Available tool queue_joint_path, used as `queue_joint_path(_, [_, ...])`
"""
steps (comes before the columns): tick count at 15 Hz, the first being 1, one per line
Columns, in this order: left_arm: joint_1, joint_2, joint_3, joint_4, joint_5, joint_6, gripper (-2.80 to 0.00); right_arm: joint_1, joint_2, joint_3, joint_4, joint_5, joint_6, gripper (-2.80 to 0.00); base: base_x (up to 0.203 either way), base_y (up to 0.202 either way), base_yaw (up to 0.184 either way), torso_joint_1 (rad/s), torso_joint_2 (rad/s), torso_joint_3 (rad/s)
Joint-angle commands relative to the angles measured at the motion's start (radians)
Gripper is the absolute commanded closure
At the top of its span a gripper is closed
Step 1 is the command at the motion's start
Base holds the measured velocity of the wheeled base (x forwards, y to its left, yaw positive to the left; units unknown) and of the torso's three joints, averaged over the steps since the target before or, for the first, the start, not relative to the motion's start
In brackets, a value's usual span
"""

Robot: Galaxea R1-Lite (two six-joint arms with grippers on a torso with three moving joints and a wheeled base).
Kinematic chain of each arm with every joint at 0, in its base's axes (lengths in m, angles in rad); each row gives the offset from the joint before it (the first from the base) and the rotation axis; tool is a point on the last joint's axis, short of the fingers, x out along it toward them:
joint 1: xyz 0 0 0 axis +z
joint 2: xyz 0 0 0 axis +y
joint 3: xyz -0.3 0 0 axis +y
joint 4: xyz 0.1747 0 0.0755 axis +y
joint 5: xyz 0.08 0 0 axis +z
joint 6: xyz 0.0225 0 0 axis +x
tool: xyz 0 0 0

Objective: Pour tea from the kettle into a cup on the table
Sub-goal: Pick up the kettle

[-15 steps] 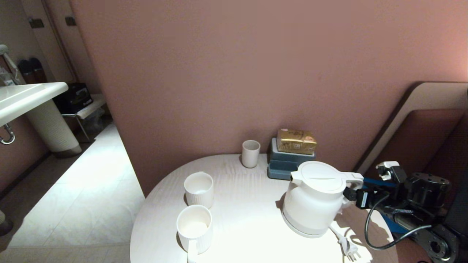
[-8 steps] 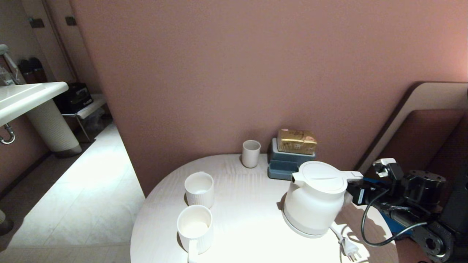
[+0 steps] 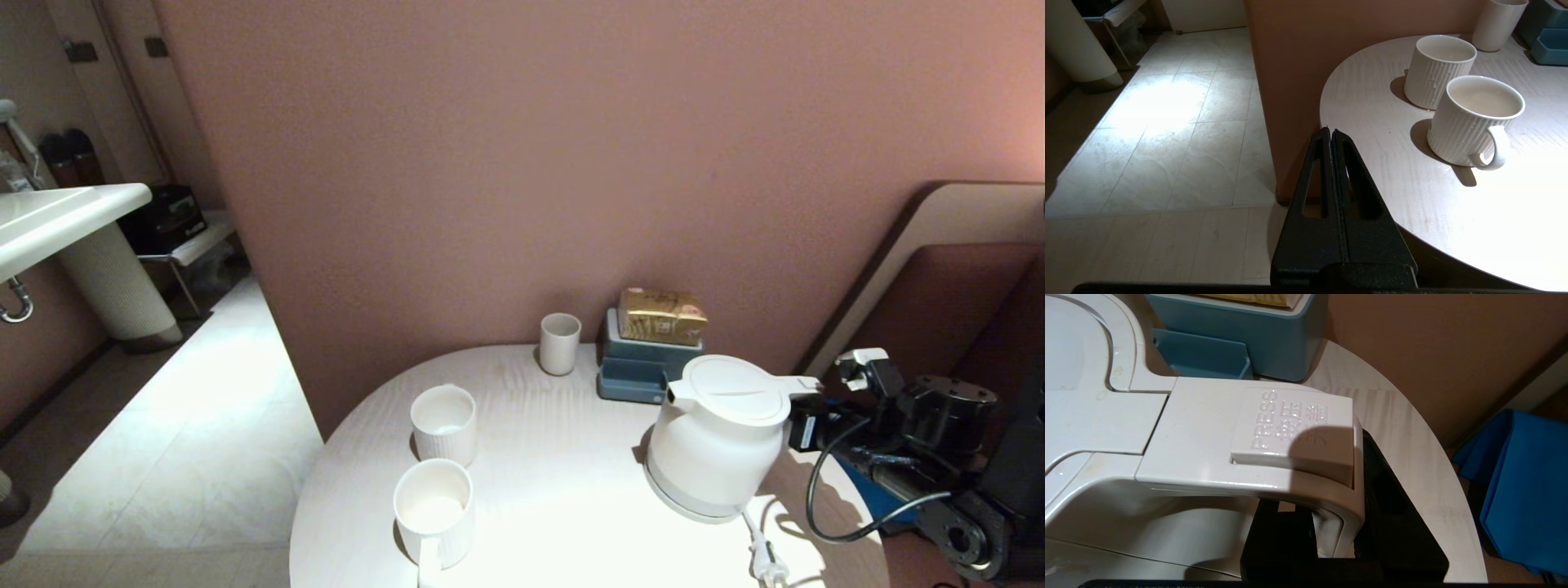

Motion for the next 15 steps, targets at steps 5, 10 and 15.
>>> queue_joint_path(5, [-0.001,0.001,0.000,0.000,0.000,0.000,0.00,0.057,-0.073,0.046,-0.001,0.002,0.000,0.00,0.000,0.000,0.000,0.000,0.00,0.000])
queue_joint_path(10, [-0.001,0.001,0.000,-0.001,0.000,0.000,0.00,0.065,-0.167,0.012,0.127,-0.021,0.008,0.00,0.000,0.000,0.000,0.000,0.00,0.000])
queue_joint_path(15, [-0.001,0.001,0.000,0.000,0.000,0.000,0.00,0.064,-0.181,-0.046,0.163,-0.063,0.050,0.00,0.000,0.000,0.000,0.000,0.00,0.000])
